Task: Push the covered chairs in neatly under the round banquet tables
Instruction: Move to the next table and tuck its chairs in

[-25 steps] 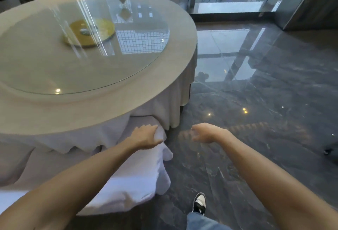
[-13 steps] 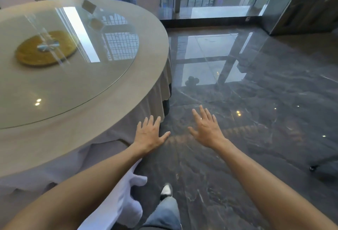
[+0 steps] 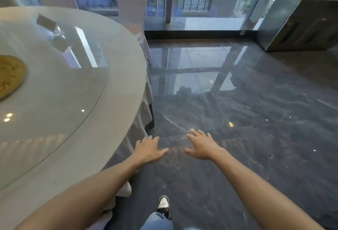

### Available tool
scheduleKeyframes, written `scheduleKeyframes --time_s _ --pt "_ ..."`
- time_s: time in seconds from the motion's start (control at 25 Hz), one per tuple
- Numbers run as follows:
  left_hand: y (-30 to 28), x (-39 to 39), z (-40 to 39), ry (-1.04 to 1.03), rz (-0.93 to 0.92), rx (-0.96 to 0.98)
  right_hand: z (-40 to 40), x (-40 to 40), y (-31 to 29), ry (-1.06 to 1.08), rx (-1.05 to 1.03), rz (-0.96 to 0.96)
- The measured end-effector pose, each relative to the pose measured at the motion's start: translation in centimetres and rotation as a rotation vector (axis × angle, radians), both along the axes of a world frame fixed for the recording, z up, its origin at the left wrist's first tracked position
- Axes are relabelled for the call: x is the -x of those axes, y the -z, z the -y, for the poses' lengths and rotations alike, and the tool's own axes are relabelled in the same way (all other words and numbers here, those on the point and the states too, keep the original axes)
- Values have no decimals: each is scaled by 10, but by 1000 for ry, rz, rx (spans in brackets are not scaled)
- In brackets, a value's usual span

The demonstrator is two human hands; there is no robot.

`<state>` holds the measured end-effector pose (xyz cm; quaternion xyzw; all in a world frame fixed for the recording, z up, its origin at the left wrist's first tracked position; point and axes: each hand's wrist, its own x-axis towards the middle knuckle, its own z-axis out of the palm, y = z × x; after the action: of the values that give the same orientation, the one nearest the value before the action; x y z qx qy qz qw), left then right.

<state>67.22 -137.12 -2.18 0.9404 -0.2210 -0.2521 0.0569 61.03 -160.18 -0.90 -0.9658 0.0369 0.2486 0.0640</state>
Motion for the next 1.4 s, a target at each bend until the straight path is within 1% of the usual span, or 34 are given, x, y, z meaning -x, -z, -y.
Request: scheduleKeyframes --time_s 0.12,0.2,0.36,0.44,0.52,0.72,0.88,0.96,1.08,1.24,1.28,1.4 --pt "-14 -80 51 -1 -41 31 51 -84 -15 -4 -40 -53" --pt "-17 -131 84 -6 -79 36 87 -145 -19 -7 -88 -125" --pt "-8 -246 156 -21 -103 5 166 -279 -11 -54 -122 -188" --pt "-10 -311 192 -64 -80 9 203 -353 -13 -104 -137 -178" --pt "-15 -375 233 -144 -88 13 245 -428 -21 -144 -157 -214" --pt "-37 -522 301 -271 -55 62 317 -604 -51 -251 -102 -228" --pt "-39 -652 337 -330 -16 87 348 -736 -48 -362 -12 -216" --pt "-28 -729 353 -350 -8 90 360 -808 -34 -408 34 -218" --pt "-15 -851 376 -354 -2 93 379 -920 -24 -418 61 -216" --pt "-25 -997 399 -374 -74 83 403 -1064 -32 -444 88 -232" --pt "-33 -1039 404 -389 -74 84 409 -1109 -37 -453 88 -238" --pt "-44 -1130 416 -439 -28 87 420 -1209 -41 -509 104 -225"
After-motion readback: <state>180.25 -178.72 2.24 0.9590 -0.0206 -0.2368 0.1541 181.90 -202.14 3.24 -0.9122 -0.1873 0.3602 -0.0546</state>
